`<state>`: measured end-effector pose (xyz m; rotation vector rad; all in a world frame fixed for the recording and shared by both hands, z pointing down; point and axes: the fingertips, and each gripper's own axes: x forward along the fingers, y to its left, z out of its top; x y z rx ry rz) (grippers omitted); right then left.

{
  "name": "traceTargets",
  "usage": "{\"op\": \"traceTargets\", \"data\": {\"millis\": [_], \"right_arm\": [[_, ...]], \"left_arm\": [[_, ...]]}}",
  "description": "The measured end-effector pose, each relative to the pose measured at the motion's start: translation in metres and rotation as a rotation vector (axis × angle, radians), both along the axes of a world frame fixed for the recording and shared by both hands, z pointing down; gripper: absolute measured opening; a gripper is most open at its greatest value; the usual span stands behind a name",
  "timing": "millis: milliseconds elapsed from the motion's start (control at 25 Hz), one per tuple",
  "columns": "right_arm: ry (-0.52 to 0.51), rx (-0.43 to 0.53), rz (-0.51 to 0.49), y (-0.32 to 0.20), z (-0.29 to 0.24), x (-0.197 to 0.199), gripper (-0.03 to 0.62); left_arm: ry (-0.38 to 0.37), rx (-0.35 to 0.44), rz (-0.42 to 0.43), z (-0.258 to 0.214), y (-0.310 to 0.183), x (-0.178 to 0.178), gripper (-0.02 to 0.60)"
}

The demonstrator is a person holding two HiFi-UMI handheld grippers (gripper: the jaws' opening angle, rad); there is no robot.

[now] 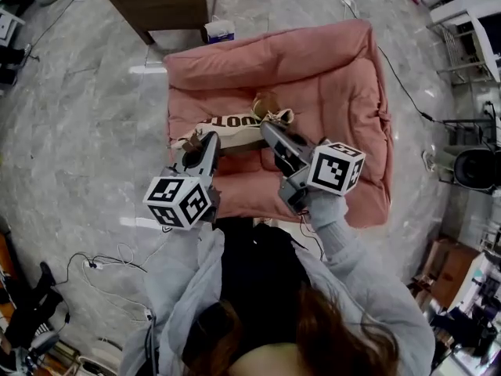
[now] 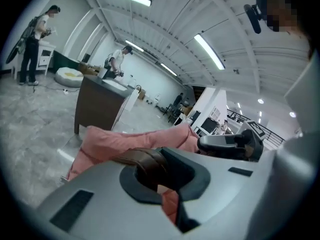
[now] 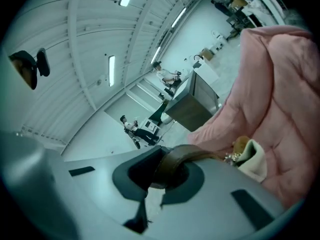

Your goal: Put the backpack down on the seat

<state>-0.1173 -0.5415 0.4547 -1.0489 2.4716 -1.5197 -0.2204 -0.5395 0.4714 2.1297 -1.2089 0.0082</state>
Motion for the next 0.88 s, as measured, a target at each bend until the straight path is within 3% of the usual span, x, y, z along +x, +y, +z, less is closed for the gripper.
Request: {"op": "traceTargets", "data": {"millis": [280, 680, 880], "right_arm": [[0.022, -0.058, -0.095, 0.101, 0.042, 0.020, 0.009], [0.036, -0.133, -0.152, 0.206, 0.076, 0.052, 0.009], [0.091, -0.142, -0.187, 0.245, 0.095, 0.059, 0.009]], "left_arm": [[0.034, -0.131, -0.112, 0.057, 0.099, 0.018, 0.015], [0.110, -0.211, -0.172, 0.086, 0.210, 0.047, 0.015], [0.062, -0.262, -0.169, 0.107, 0.251, 0.056, 0.015]]}}
